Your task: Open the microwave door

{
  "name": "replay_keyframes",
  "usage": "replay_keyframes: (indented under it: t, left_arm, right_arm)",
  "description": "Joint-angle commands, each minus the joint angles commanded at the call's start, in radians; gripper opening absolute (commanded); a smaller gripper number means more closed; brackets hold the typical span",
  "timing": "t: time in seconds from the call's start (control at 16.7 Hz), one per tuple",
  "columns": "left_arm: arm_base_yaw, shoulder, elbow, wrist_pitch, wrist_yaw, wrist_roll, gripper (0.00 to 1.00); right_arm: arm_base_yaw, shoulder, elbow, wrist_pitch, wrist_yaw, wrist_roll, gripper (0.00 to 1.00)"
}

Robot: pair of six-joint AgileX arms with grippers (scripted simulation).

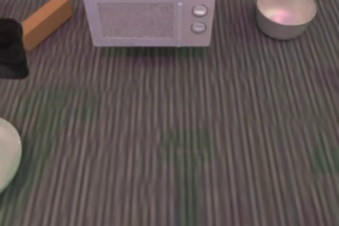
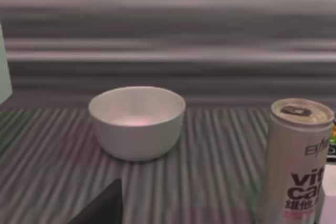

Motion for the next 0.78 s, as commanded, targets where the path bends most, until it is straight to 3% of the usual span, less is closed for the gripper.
replay_keyframes:
  t: [0.78]
  left_arm:
    - [-0.316, 1.155, 1.485, -0.595, -0.142, -0.358, 1.0]
  right_arm:
    - [0.0, 0.0, 0.0, 0.0, 0.0, 0.0, 1.0]
